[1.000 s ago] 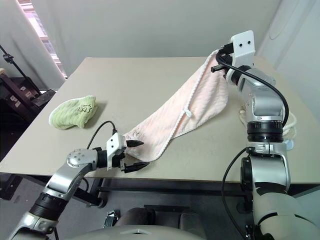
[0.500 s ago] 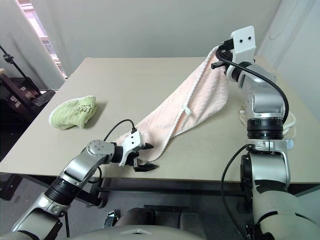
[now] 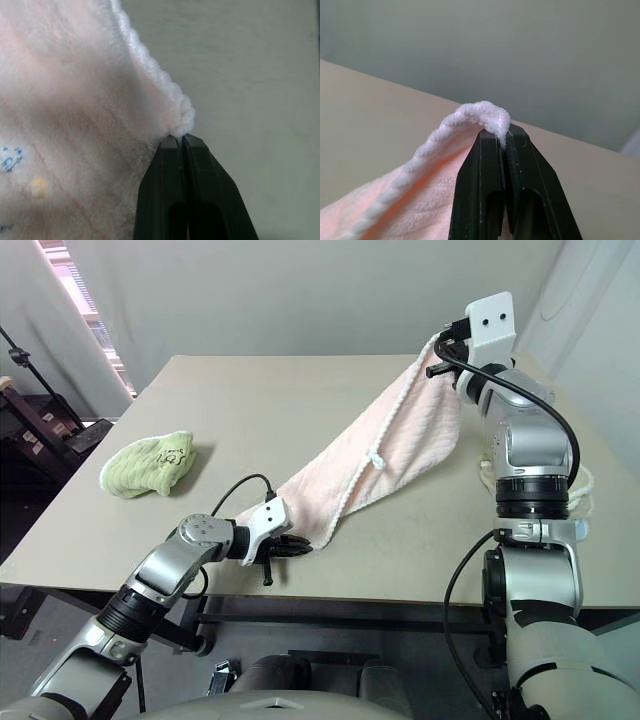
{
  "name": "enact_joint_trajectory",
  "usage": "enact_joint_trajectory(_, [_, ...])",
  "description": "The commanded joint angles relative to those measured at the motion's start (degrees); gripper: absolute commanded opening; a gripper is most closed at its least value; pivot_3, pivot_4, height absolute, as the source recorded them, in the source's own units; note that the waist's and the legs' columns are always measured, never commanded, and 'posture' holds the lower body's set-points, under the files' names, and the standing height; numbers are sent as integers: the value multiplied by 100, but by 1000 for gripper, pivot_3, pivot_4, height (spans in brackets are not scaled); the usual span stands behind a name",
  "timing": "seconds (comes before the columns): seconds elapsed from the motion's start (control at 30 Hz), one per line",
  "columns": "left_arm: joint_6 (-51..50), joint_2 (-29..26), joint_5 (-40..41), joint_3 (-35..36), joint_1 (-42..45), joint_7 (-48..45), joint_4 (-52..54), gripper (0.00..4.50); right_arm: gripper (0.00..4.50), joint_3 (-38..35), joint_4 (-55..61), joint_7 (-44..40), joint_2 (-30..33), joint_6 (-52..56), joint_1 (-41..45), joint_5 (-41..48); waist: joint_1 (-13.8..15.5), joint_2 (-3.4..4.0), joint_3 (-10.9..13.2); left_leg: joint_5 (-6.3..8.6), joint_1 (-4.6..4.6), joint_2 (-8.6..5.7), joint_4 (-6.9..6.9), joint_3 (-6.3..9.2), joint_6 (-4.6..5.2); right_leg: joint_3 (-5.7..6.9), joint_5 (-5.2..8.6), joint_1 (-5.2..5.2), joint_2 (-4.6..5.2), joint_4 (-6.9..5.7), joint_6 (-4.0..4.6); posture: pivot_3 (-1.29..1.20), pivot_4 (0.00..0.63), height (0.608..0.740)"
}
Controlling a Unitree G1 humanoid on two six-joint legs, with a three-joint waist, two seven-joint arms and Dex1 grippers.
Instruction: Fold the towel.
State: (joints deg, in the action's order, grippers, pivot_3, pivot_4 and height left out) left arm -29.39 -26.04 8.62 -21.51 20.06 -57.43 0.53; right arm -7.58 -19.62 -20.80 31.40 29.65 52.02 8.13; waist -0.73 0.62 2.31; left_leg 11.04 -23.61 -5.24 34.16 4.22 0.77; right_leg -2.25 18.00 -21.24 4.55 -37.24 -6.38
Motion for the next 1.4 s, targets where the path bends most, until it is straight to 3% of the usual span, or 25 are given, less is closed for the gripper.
enact_joint_trajectory(0.03, [56, -188, 413, 246, -143, -376, 325, 21, 0, -164, 11, 114, 105, -116, 9, -50, -9, 0, 0, 0, 0, 0, -1, 0, 0, 0, 0, -1, 0, 0, 0, 0, 0, 740])
enact_joint_trajectory(0.27, [-370, -767, 1369, 1336, -293, -608, 872, 21, 0, -203, -132, 205, 212, -199, -175, -111, -18, -1, 2, -2, -1, 2, -2, 0, -2, 0, 3, -5, -1, -5, 5, 0, 0, 740])
enact_joint_trajectory(0.37, [-408, -970, 1637, 2009, -105, -482, 417, 21, 0, -266, -156, 238, 317, -187, -299, -126, -14, -1, 2, -2, -1, 1, -1, 0, -2, 0, 3, -5, -1, -5, 6, 0, 0, 740])
enact_joint_trajectory(0.47, [-302, -1147, 1761, 2631, 341, -325, -403, 21, 0, -347, -170, 227, 486, -272, -488, -162, 10, -3, 4, -4, -1, 1, 0, 3, -2, 3, 3, -4, -3, -6, 5, 0, 0, 740])
enact_joint_trajectory(0.6, [295, -1267, 1311, 2851, 1423, 142, -2263, 21, 0, -473, -412, 322, 689, -357, -592, -202, 14, -6, 4, -5, -1, -1, 8, 6, -3, 7, 2, 1, -4, -7, 4, 0, 0, 740])
enact_joint_trajectory(0.73, [1382, -1027, 781, 2717, 2722, 787, -4252, 21, 0, -509, -931, 582, 713, -640, -425, -284, 10, -12, 5, -7, 1, -7, 12, 5, -3, 6, -8, 5, -2, -8, -13, 0, 0, 740])
enact_joint_trajectory(0.87, [2537, -517, 332, 2679, 4311, 2052, -6495, 21, 0, -360, -2142, 1103, 484, -1531, 89, -452, 3, -39, 23, -8, 1, -8, 13, 5, -4, 8, -16, 1, -5, -18, -29, 0, 0, 740])
enact_joint_trajectory(0.97, [3067, -249, 238, 2832, 5044, 2783, -7261, 21, 0, -218, -3260, 1529, 356, -2343, 642, -577, -39, -66, 36, -11, -8, -7, 8, -1, -7, 6, -17, 1, -5, -33, -32, 0, 0, 740])
enact_joint_trajectory(1.13, [3749, -182, 61, 2947, 5486, 3304, -7617, 21, 0, -149, -4411, 1867, 313, -3373, 1340, -669, -77, -69, 38, -27, -42, -6, -4, -14, -34, -8, -17, -52, -4, -57, -33, 0, 0, 740])
enact_joint_trajectory(1.27, [4425, -405, -105, 2891, 5219, 2363, -7548, 21, 0, -306, -4217, 1139, 262, -3990, 1049, -353, -116, -74, 37, -36, -79, -6, 5, -19, -45, -12, -17, -97, -5, -84, -33, 0, 0, 740])
enact_joint_trajectory(1.4, [4688, -745, 38, 2928, 4386, 598, -7277, 21, 0, -424, -2473, 52, 254, -3944, -466, 150, -191, -87, 26, -37, -68, -4, 8, -20, -44, -10, -17, -78, -13, -87, -33, 0, 0, 740])
